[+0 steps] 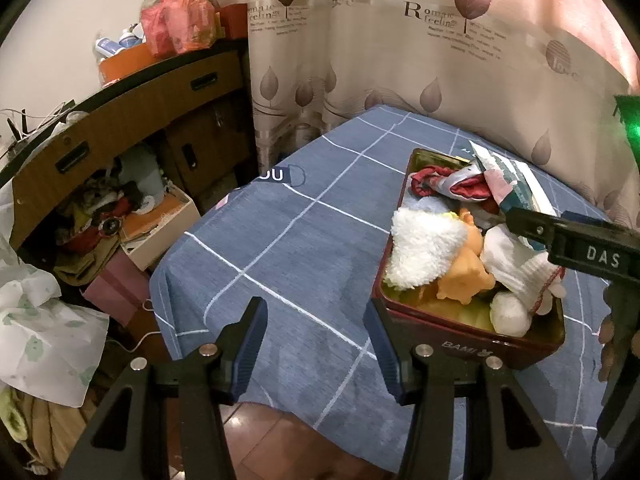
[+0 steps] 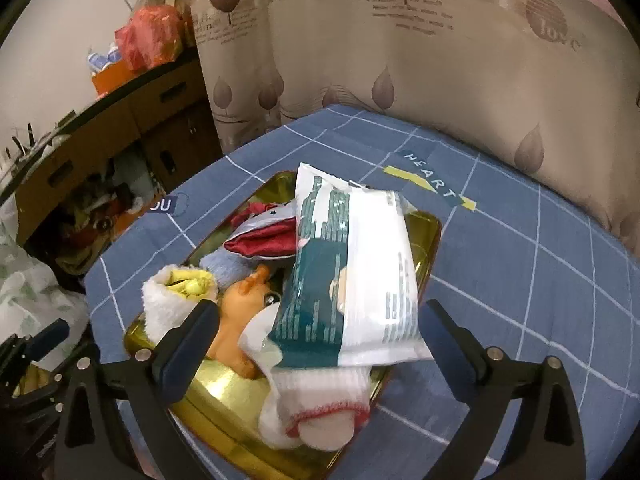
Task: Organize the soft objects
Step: 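Carry the wrapped packet over the tin and lower it onto the items, then open the right gripper and lift it away from the tin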
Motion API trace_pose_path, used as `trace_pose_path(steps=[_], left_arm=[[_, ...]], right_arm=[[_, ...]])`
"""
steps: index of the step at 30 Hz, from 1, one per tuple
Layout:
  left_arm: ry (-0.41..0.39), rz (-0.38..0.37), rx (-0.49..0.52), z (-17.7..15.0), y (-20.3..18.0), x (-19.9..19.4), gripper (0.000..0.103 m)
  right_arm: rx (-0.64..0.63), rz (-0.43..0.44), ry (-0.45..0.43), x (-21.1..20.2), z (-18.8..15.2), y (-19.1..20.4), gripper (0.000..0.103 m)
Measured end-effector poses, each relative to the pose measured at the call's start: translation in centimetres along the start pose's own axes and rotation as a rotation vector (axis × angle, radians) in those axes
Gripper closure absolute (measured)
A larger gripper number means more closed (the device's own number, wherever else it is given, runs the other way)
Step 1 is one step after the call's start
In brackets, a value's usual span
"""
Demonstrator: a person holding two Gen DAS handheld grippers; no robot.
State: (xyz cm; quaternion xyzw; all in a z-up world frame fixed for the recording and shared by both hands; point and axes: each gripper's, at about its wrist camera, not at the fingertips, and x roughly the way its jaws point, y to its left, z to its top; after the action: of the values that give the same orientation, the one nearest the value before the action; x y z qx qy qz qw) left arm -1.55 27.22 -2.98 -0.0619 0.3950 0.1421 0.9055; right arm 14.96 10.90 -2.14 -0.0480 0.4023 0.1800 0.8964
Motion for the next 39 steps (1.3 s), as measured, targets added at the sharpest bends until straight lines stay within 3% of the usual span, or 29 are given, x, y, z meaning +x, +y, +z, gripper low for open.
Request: trace_pose_path(steps=[10, 18, 39], left_arm=[[-0.007, 0.0, 0.009, -0.1, -0.2, -0.1, 0.051], [-0.012, 0.002, 0.014, -0.1, -0.3, -0.2, 0.051], [-0.026, -0.018, 0.037, -0.5, -0.8, -0.9, 0.051]], right_arm=[[-0.015, -0.012, -0.036, -1.1, -1.2, 0.9, 0.003], [-0.014, -0.075, -0.085, -3.6, -2.7, 2.0, 0.001], [0.051, -0.183, -0.036, -5.4, -8.4, 2.2, 0.001]])
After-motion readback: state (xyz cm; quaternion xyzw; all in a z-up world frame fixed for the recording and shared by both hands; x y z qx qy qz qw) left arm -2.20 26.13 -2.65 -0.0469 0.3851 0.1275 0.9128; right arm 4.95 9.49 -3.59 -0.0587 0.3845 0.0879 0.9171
